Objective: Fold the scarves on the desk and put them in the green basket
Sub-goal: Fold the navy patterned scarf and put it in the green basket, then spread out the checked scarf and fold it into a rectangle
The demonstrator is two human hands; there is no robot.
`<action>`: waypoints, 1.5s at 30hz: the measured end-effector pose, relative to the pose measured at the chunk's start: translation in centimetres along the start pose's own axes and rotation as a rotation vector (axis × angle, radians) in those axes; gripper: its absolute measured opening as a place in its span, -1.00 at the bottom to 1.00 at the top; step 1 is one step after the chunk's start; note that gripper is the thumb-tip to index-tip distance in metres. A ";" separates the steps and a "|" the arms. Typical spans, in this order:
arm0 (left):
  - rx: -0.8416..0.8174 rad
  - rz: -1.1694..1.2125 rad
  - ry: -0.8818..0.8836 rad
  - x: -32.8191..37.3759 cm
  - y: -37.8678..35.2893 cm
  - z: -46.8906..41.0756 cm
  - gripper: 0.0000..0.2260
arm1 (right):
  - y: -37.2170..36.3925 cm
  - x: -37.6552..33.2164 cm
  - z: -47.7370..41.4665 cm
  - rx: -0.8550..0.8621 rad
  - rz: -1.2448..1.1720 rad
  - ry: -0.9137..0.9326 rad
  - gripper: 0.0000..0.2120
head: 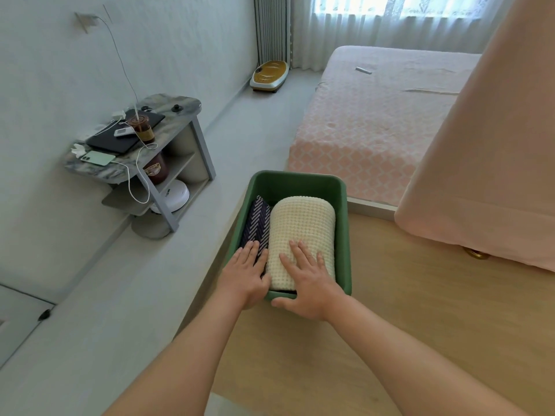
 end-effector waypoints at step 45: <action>0.113 0.521 -0.553 51.0 8.8 -4.0 -0.69 | 7.7 38.5 36.0 0.493 -0.490 -0.674 -0.59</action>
Point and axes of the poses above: each hand's wrist, its own z-axis away from the middle knuckle, its own y-axis out of the back of the hand, x = y × z, the point moved 5 cm from there along -z, towards the middle knuckle, and after that the axes turned 3 degrees about -x, right-handed, at the moved point
